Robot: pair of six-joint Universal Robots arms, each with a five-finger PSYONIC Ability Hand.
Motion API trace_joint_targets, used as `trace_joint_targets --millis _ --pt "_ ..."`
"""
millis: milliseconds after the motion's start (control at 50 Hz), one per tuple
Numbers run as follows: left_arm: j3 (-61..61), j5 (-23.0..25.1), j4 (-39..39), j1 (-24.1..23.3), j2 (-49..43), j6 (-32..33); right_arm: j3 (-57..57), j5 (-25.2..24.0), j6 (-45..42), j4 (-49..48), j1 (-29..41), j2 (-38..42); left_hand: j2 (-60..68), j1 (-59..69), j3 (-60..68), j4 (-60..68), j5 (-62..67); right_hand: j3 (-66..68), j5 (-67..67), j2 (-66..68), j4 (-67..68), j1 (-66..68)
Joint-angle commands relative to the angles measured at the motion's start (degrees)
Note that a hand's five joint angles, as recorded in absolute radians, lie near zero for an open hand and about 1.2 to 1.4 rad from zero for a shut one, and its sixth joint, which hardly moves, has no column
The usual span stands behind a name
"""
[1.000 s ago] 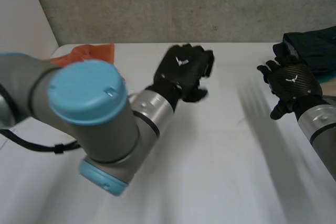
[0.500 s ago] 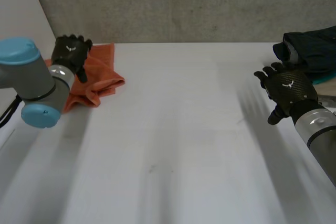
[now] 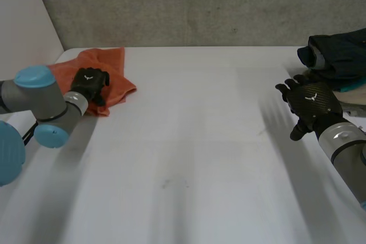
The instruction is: Fold the laundry.
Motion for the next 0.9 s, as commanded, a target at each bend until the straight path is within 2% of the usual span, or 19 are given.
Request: trace_joint_targets --millis 20,40,60,160,220,300,320,340,420,620,760,900 --pt "0.5 1.1 -0.1 -0.7 -0.8 0.0 0.0 0.0 0.0 0.0 0.0 0.0 25.2 24.0 25.2 25.0 25.1 -1.8 -2.6 -1.7 -2.0 -2.9" --pt "0.5 1.0 -0.1 -0.8 -0.8 0.0 0.0 0.0 0.0 0.0 0.0 0.0 30.2 29.1 30.2 30.1 30.1 -1.8 -2.6 -1.7 -2.0 -2.9" --pt "0.5 0.5 0.0 -1.0 -0.7 0.0 0.0 0.0 0.0 0.0 0.0 0.0 45.3 44.1 45.2 45.1 45.1 -1.8 -2.6 -1.7 -2.0 -2.9" --pt "0.0 -3.1 0.4 -1.5 1.2 0.1 0.0 0.0 0.0 0.0 0.0 0.0 45.4 44.2 45.4 45.2 45.3 -1.8 -2.6 -1.7 -2.0 -2.9" --pt "-1.6 -6.6 0.6 -1.6 5.3 0.0 0.0 0.0 0.0 0.0 0.0 -0.1 45.4 44.2 45.4 45.2 45.3 -1.8 -2.6 -1.7 -2.0 -2.9" --pt "-5.2 -7.4 0.6 -1.9 11.4 -0.3 0.1 0.0 0.0 0.0 0.1 0.0 45.4 44.2 45.4 45.2 45.3 -1.8 -2.6 -1.7 -2.0 -2.9" --pt "-6.1 -7.4 0.6 -2.1 12.5 -0.5 0.2 0.0 0.0 0.0 0.1 0.0 37.1 35.9 37.1 36.9 37.0 -1.8 -2.6 -1.7 -2.0 -2.9" --pt "-7.7 -7.5 0.6 -2.6 14.1 -0.7 0.2 -0.1 0.0 0.0 0.1 -0.1 17.4 16.2 17.3 17.2 17.2 -1.8 -2.6 -1.7 -2.0 -2.9" --pt "-10.9 -7.7 0.0 -3.4 16.7 -0.7 0.2 -0.1 0.0 0.0 0.1 -0.1 -0.3 -1.4 -0.3 -0.5 -0.4 -1.8 -2.6 -1.7 -2.0 -2.9" --pt "-11.8 -7.8 -0.2 -4.8 13.1 -1.3 0.2 -0.1 -0.1 0.1 0.1 -0.1 -2.2 -3.3 -2.2 -2.4 -2.3 -1.8 -2.6 -1.7 -2.0 -2.9" --pt "-6.4 -8.1 0.0 -4.1 6.4 -1.3 0.2 -0.1 -0.1 0.0 0.1 -0.1 -1.3 -2.5 -1.4 -1.5 -1.5 -1.8 -2.6 -1.7 -2.0 -2.9" --pt "-1.5 -10.4 0.0 -3.2 1.3 -1.0 0.2 -0.1 -0.1 0.0 0.0 0.0 0.0 -1.2 0.0 -0.2 -0.1 -1.8 -2.6 -1.7 -2.0 -2.9"
